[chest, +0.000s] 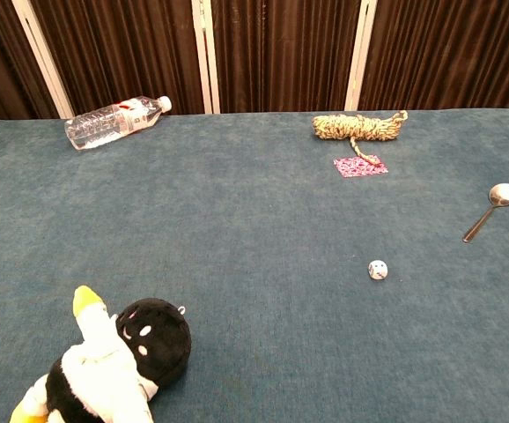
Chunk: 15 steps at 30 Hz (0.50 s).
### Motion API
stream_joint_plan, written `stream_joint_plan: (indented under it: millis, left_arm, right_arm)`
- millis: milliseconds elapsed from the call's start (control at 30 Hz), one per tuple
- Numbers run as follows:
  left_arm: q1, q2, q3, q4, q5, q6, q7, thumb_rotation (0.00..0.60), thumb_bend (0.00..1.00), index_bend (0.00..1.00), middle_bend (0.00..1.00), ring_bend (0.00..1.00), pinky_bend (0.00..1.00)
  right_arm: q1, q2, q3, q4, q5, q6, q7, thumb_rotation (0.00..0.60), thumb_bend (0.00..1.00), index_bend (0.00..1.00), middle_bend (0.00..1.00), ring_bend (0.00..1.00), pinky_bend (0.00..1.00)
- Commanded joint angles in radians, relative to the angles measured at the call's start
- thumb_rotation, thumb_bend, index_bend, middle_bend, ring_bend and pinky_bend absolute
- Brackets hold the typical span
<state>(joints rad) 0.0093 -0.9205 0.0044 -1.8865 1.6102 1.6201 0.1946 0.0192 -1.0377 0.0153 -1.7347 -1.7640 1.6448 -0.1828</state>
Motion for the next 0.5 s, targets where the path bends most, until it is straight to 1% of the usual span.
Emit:
stream_joint_plan:
  millis: [33,267,300,333,367,400,433,467,500]
  left_arm:
    - [-0.002,0.000,0.001,0.002,0.002,-0.004,0.000,0.600,0.00,0.00,0.00,0.00,0.00]
    - [-0.010,0.000,-0.002,0.013,0.012,-0.013,-0.005,0.600,0.00,0.00,0.00,0.00,0.00]
    - [-0.012,-0.003,-0.005,0.014,0.010,-0.013,-0.003,0.600,0.00,0.00,0.00,0.00,0.00]
    - [-0.013,-0.006,-0.008,0.014,0.007,-0.016,0.002,0.600,0.00,0.00,0.00,0.00,0.00]
    - [-0.018,-0.010,-0.009,0.012,0.003,-0.024,0.009,0.600,0.00,0.00,0.00,0.00,0.00]
    - [-0.022,-0.013,-0.010,0.011,0.001,-0.034,0.016,0.600,0.00,0.00,0.00,0.00,0.00]
    - [-0.027,-0.016,-0.010,0.009,-0.003,-0.043,0.023,0.600,0.00,0.00,0.00,0.00,0.00]
    - [-0.032,-0.019,-0.012,0.007,-0.007,-0.052,0.030,0.600,0.00,0.00,0.00,0.00,0.00]
    - [-0.036,-0.022,-0.014,0.005,-0.012,-0.059,0.037,0.600,0.00,0.00,0.00,0.00,0.00]
  right_arm:
    - [0.000,-0.001,-0.001,0.001,-0.001,-0.002,0.000,0.600,0.00,0.00,0.00,0.00,0.00]
    - [0.016,-0.010,-0.004,0.002,-0.004,-0.032,0.009,0.600,0.00,0.00,0.00,0.00,0.00]
    - [0.023,-0.013,-0.002,0.005,-0.007,-0.041,0.010,0.600,0.01,0.00,0.02,0.00,0.00]
    - [0.033,-0.016,-0.001,0.010,-0.009,-0.055,0.008,0.600,0.07,0.00,0.11,0.04,0.03]
    - [0.050,-0.021,0.000,0.021,-0.011,-0.083,0.003,0.600,0.13,0.00,0.20,0.11,0.10]
    - [0.064,-0.027,0.003,0.030,-0.014,-0.102,-0.003,0.600,0.27,0.00,0.36,0.24,0.27]
    - [0.080,-0.034,0.007,0.041,-0.017,-0.124,-0.011,0.600,0.36,0.00,0.44,0.32,0.38]
    - [0.101,-0.042,0.005,0.053,-0.028,-0.158,-0.019,0.600,0.51,0.00,0.56,0.48,0.62]
    - [0.122,-0.048,-0.001,0.062,-0.034,-0.196,-0.018,0.600,0.64,0.00,0.63,0.57,0.78]
